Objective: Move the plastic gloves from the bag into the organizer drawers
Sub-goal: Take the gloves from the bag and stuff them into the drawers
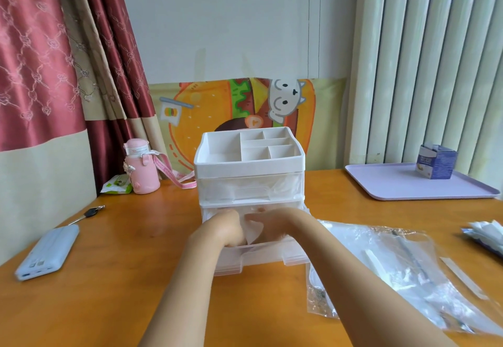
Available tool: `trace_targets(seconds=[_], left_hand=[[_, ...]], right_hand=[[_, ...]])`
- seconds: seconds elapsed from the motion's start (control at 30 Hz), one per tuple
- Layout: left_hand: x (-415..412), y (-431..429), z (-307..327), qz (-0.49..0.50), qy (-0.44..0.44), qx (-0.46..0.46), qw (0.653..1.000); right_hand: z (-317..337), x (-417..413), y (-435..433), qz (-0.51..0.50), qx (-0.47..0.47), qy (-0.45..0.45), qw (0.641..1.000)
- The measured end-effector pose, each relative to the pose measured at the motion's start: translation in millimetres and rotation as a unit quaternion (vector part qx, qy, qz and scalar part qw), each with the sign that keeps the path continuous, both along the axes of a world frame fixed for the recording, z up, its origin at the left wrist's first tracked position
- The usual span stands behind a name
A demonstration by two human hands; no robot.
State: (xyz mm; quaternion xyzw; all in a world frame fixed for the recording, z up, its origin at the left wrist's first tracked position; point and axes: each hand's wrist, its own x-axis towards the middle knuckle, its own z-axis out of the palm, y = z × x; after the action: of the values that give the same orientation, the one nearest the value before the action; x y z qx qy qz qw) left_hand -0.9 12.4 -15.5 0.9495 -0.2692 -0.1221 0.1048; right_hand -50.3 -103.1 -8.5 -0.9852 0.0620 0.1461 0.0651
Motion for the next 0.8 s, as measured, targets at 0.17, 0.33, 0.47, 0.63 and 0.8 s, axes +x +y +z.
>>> trace_targets(seconds=[0.17, 0.33, 0.47, 0.63, 0.8], left_hand=[[4.4, -2.6, 0.7, -0.007, 0.011, 0.007, 1.000], [4.3, -10.9, -1.7, -0.022, 0.017, 0.017, 0.999], [2.4, -18.1, -2.4, -0.045, -0.005, 0.048, 0.998], [4.7, -22.0, -6.3, -0.028, -0.001, 0.050, 0.998], [3.7, -25.4, -8.1, -0.013, -0.003, 0.054, 0.998]], right_hand=[[2.3, -4.3, -5.7, 0.009, 0.025, -0.016, 1.000], [17.2, -19.2, -19.2, 0.031, 0.011, -0.031, 0.999], [37.7, -44.0, -26.8, 0.046, 0.044, -0.054, 0.996], [43.9, -70.4, -29.0, 0.038, 0.043, 0.010, 0.998], [43.0, -63.9, -23.4, 0.056, -0.015, 0.055, 0.997]])
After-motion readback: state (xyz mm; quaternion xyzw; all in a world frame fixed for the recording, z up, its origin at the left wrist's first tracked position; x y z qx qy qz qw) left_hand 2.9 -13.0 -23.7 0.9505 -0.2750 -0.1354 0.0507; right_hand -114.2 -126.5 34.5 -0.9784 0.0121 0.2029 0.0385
